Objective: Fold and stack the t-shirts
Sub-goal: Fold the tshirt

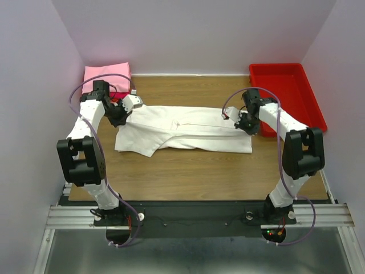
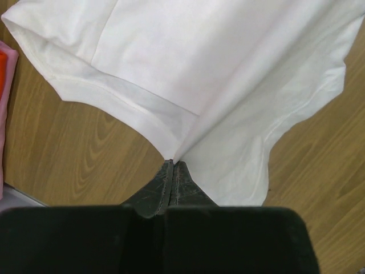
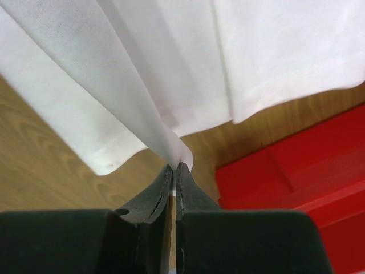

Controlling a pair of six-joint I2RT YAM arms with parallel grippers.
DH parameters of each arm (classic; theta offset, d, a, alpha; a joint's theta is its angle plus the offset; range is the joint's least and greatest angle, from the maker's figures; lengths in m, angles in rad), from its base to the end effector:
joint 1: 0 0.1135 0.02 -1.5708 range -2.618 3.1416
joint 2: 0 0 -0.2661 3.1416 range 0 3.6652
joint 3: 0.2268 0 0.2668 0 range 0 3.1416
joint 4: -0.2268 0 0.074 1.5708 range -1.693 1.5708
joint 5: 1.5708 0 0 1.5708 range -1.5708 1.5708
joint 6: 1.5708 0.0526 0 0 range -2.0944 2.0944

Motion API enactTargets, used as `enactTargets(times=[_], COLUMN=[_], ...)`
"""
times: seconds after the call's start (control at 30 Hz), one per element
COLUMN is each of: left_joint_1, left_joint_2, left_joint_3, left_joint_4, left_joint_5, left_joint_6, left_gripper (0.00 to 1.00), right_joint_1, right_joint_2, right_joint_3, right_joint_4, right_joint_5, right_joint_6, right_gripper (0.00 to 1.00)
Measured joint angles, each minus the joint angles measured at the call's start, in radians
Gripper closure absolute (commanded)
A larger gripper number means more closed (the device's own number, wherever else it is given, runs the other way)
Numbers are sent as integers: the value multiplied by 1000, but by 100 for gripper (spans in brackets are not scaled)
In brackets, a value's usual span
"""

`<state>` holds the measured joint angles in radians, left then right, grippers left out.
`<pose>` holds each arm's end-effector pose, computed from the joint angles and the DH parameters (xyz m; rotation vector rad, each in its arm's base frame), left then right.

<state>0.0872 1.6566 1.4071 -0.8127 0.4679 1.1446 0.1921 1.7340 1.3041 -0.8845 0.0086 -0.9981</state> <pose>0.3691 0.0085 0.2669 1.3742 2.0499 -0.1093 0.3502 0.0676 0.1998 -1.6271 2.4064 -0.1584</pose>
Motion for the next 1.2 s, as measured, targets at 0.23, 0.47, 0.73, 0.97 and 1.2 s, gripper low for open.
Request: enactTargets(times=[0.23, 0.47, 0.73, 0.97, 1.2], left_joint_1=[-2, -14, 26, 217, 303], left_joint_2=[131, 244, 279, 93, -16], left_joint_3=[46, 70, 138, -2, -233], left_joint_4=[53, 117, 137, 61, 22], left_joint_5=[1, -2, 13, 90, 123], left_joint_6=[-24, -70, -126, -97, -60], left_gripper=[100, 70, 50, 43, 43], right_joint_1=[-15, -18, -29, -29, -29], right_joint_2=[135, 195, 168, -111, -139], right_joint_3=[97, 129, 142, 43, -124], right_joint_4=[24, 47, 50, 1, -16], right_joint_5=[5, 23, 35, -71, -166], right_joint_6=[-19, -17, 37, 136, 320], right_gripper=[95, 55, 43, 50, 53])
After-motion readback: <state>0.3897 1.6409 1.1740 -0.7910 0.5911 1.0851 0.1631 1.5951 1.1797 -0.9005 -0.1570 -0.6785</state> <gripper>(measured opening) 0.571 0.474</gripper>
